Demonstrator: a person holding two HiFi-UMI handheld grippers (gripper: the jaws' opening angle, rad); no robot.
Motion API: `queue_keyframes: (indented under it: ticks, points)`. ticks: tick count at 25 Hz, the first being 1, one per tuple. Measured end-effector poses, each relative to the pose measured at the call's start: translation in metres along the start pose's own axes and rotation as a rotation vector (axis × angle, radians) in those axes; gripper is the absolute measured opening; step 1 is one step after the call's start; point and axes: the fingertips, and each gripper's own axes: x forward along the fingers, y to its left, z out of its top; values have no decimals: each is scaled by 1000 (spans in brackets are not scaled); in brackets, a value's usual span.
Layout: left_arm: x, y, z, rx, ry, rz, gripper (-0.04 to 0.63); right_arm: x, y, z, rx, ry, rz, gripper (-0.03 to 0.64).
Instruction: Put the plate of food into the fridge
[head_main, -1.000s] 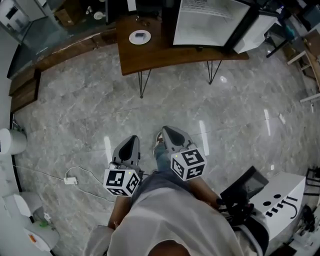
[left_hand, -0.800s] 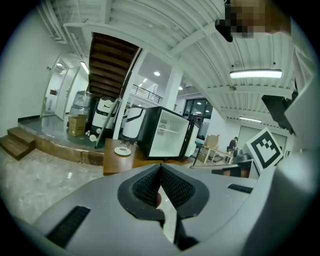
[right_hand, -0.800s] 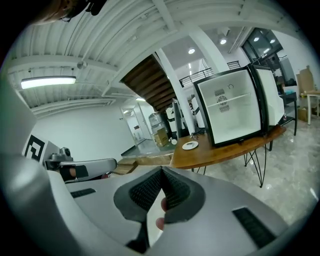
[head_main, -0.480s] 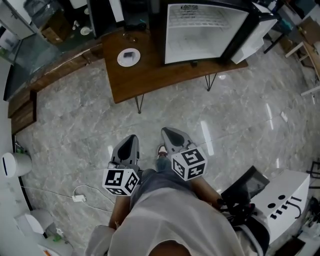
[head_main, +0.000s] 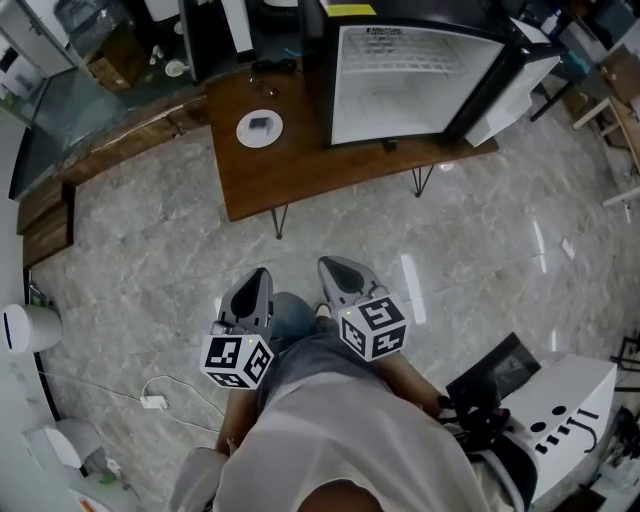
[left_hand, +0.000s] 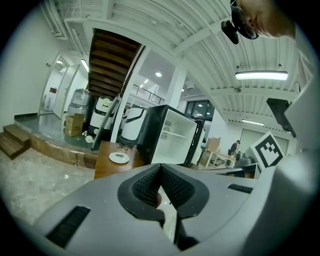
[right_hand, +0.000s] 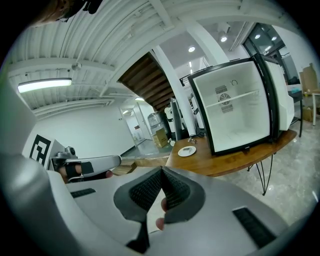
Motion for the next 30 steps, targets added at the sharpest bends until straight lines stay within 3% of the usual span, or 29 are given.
queue_keyframes:
  ticks: [13,22,30]
  points:
    - [20,19,4,-33,32,7,11,32,-1,4,12,53,28,12]
    - [69,73,30,-66,33,-13,11,100,12,27,4,96,61,12]
    - [107,162,74,-101,30,-35,11,199,33,74,-44,121,61,12]
